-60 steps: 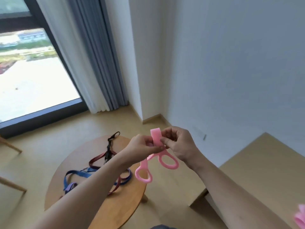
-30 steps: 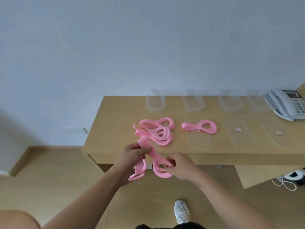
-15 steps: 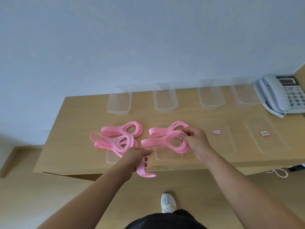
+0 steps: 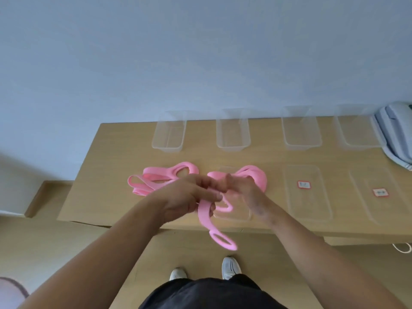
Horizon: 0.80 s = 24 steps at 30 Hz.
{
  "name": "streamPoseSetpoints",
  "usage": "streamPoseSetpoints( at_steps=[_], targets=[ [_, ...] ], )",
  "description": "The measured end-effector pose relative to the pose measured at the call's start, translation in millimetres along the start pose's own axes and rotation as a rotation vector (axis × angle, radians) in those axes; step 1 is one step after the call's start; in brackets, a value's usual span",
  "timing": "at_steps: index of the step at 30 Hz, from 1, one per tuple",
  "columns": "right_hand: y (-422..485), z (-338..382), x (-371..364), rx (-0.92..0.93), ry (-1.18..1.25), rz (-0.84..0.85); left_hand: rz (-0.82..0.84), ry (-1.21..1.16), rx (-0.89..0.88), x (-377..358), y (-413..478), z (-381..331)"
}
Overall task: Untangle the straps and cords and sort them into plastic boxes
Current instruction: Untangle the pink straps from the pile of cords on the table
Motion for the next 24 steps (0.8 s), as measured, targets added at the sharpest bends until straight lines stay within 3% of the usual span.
streamPoseSetpoints(
  at_steps=[2,5,10,17,24],
  targets=[
    [-6,0,-12,-0.036,0.1,0.118,-0.03,-0.13,-0.059,3,1,-14],
    [-12,-9,-14,-0.049,0.167,0.105,-0.102,-0.202,-0.157,9,3,-28],
    [-22,-16,-19,0.002,-0.129,0.035,-0.134,-0.078,-0.195,15,7,-37],
    [-32,-25,-31,-0.018,-0.307,-0.093,-0.214,0.461,-0.198,23,6,-32],
    [-38,-26,-38,-0.011,-0.214,-0.168,-0.292,1.053,-0.342,39,1,-45]
  ],
)
Point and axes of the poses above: each hand's wrist, its own y-axis towards the middle knuckle, its own x-axis out of the back of the hand, z = x × y, the point moved 3 cm from there along y, towards the middle knuckle, and after that the axes turned 2 degrees about -y, right-handed, at the moved point
